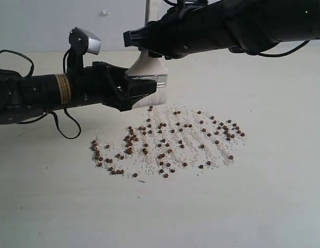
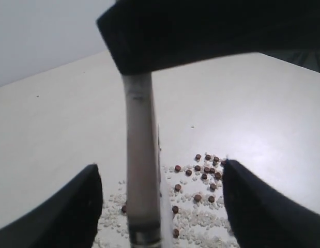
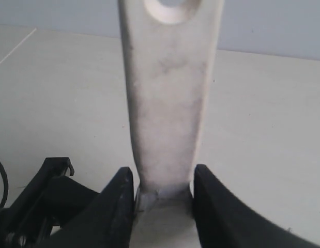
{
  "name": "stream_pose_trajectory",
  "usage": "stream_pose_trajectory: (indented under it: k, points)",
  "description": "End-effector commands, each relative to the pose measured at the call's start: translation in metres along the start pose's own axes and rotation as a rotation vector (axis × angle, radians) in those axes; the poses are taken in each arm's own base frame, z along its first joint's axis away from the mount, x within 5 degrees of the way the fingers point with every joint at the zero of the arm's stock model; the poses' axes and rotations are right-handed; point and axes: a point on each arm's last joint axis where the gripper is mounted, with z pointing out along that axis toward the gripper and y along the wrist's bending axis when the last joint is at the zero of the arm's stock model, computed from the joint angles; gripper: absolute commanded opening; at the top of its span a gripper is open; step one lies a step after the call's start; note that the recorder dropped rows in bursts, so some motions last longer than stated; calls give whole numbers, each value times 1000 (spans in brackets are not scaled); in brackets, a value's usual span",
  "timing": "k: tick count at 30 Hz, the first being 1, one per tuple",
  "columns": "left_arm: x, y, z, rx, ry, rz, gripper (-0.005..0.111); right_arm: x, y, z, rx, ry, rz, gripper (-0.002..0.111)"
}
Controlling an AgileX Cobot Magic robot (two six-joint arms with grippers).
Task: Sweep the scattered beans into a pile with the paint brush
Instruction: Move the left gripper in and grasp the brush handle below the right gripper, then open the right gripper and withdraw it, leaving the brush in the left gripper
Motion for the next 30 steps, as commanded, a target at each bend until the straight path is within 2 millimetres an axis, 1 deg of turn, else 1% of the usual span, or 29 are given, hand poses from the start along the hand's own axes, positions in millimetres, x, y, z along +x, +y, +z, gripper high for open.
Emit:
stream_pose_trajectory:
  k: [1,3,9,14,15,22,24,27,30]
  points:
    - [-4,3,1,-32,-28,-48,62,-2,0,0,-1,-4,-9,0]
    - [-4,3,1,-29,-32,-55,56,-2,0,0,-1,-4,-9,0]
    - [-3,1,1,-8,-18,-36,23,-2,0,0,-1,-4,-9,0]
    - [-4,1,1,-8,-19,-31,6,-2,0,0,-1,-4,-9,0]
    - [-4,1,1,-6,-21,-31,0,-2,0,0,-1,-4,-9,0]
    - [-4,0,1,-1,-21,-24,0,-2,0,0,-1,-4,-9,0]
    - [-4,0,1,-1,-21,-24,0,-2,0,0,-1,-4,-9,3]
    - [-4,1,1,-1,-21,-22,0,-2,0,0,2,-7,-9,18]
    - [-4,0,1,2,-19,-20,0,-3,-1,0,8,-14,-9,38]
